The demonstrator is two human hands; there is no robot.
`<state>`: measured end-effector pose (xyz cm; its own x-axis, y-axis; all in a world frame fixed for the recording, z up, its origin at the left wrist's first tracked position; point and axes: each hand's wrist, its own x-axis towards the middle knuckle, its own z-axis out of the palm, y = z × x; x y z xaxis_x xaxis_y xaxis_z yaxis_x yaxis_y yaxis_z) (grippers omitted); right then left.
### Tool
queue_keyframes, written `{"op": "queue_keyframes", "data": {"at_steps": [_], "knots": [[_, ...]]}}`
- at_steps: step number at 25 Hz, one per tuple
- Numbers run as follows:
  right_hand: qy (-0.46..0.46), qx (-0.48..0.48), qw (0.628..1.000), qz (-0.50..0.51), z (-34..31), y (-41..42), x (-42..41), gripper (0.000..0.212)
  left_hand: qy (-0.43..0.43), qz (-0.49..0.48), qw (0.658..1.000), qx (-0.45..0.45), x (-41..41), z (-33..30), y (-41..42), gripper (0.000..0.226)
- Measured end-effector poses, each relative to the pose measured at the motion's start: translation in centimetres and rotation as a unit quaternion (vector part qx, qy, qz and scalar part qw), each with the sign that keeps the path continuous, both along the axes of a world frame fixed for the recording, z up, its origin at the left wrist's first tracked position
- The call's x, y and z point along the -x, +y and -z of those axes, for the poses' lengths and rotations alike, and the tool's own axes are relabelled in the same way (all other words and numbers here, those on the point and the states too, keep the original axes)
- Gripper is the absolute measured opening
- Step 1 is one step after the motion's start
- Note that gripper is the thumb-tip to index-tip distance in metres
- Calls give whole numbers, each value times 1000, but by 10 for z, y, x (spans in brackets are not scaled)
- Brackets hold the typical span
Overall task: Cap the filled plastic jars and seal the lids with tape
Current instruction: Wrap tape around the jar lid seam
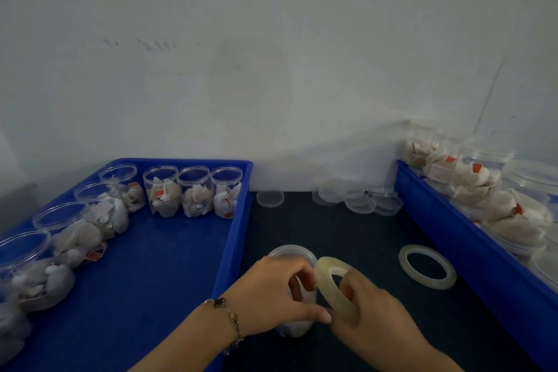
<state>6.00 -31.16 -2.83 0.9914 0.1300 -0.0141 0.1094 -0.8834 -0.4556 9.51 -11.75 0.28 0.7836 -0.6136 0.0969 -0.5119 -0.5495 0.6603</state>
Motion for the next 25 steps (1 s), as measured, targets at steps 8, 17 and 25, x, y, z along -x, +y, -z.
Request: {"op": "queue_keyframes", "data": {"at_steps": [8, 17, 25], "knots": [[-37, 62, 997, -27, -8, 13, 4, 25, -40, -21, 998, 34, 8, -3, -8, 12], [-52, 93, 994, -6, -8, 7, 8, 31, -14, 0, 997, 79, -1, -2, 3, 10], [-33, 89, 996, -3, -11, -1, 7, 35, -44, 3, 999, 14, -7, -7, 12, 20]]}}
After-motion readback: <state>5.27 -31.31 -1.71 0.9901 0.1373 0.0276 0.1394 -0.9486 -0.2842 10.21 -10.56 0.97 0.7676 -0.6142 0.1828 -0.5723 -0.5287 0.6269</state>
